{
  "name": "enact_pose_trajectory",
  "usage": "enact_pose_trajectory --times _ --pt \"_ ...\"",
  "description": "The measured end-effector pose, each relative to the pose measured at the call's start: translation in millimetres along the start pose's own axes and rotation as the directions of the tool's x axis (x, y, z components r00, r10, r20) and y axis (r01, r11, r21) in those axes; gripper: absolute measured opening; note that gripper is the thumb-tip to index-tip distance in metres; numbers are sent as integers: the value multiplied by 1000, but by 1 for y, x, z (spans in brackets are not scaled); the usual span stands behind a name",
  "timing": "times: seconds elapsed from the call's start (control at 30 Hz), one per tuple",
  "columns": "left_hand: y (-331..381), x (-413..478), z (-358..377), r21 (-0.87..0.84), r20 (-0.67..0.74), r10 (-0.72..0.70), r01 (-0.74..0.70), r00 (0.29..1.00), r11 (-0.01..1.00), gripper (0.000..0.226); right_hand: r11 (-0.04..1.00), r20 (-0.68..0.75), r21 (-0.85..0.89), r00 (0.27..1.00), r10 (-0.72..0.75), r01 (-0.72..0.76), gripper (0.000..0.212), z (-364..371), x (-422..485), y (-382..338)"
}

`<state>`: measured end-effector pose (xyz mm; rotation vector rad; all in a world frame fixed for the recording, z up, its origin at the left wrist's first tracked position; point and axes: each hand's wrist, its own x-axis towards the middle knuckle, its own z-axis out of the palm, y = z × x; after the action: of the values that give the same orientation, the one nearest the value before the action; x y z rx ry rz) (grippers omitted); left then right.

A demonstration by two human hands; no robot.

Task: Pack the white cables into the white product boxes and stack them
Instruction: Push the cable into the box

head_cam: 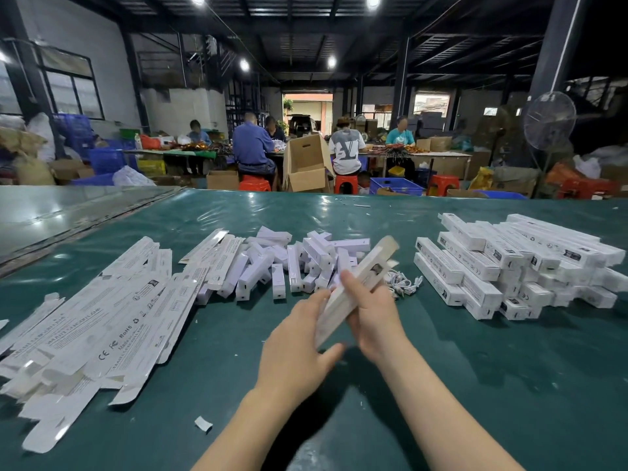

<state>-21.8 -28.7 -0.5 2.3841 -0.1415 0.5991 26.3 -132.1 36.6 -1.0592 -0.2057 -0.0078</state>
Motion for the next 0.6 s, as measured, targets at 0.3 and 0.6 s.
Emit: enact_pose_trajectory --times 0.3,0.6 --pt "-23 9 -41 586 129 -368 229 921 778 7 -30 27 -999 993 -119 23 29 -58 29 33" --pt "-17 10 -11 465 255 -68 -61 964 883 48 -223 -74 -969 987 -143 -105 27 -58 58 25"
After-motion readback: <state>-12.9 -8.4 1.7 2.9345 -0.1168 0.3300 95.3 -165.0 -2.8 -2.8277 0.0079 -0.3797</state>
